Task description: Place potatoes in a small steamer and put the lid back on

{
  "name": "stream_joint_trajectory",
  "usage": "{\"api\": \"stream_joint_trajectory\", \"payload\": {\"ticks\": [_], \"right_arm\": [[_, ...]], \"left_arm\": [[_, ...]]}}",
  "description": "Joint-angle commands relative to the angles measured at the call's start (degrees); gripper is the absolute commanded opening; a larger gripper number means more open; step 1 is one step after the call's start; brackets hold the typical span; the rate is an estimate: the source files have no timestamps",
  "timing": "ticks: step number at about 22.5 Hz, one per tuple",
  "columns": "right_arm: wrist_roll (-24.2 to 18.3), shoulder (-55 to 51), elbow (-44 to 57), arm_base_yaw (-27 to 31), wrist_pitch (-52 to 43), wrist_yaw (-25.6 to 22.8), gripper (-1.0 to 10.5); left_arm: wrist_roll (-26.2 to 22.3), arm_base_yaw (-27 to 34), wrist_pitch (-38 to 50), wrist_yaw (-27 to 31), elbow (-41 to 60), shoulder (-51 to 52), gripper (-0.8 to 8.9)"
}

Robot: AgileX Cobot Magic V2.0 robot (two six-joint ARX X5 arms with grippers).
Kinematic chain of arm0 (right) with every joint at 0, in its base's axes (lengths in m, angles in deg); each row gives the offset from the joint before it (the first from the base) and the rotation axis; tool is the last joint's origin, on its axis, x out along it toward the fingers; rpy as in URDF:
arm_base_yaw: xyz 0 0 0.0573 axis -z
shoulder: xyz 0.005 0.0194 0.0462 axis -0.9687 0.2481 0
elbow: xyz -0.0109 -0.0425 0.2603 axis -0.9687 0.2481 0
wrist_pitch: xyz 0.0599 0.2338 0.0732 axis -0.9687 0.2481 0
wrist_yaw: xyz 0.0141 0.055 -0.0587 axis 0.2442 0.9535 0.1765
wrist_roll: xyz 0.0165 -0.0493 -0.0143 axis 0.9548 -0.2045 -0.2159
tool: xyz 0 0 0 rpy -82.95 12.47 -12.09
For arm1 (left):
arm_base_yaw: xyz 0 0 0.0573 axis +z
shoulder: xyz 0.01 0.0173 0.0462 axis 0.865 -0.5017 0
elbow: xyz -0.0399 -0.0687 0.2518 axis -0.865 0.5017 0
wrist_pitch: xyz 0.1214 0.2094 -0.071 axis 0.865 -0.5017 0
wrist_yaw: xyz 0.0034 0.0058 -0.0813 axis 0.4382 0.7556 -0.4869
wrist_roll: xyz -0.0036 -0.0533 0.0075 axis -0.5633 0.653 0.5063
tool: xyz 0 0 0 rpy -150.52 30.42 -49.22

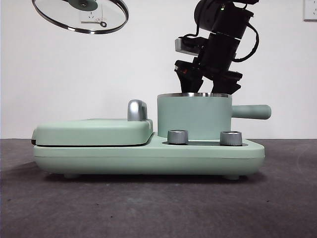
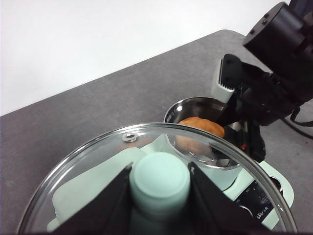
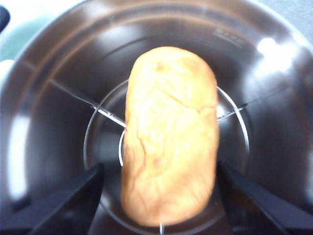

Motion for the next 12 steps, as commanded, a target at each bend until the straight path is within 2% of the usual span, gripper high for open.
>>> {"api": "stream_joint_trajectory", "payload": {"ticks": [1, 4, 7, 12], "right_arm": [[-0.24, -4.02, -1.51, -0.20, -0.37, -0.02, 3.7], [1.68, -10.49, -1.51, -0.20, 3.43, -0.02, 3.7], [1.84, -16.44, -0.52, -0.39, 9.16, -0.72, 3.7], [1.86, -32.89, 12.61, -0.66, 5.79, -3.72, 3.6]], "left_arm": [[-0.35, -0.24, 1.53, -0.26, -1.03, 0.37, 0.16], [-0.37, -0.28, 1.53, -0.24, -1.03, 0.37, 0.16], [-0.37, -0.31, 1.53, -0.26, -1.03, 0.20, 0.16], [-0.37, -0.35, 1.49, -0.26, -1.03, -0.04, 0.16]]}}
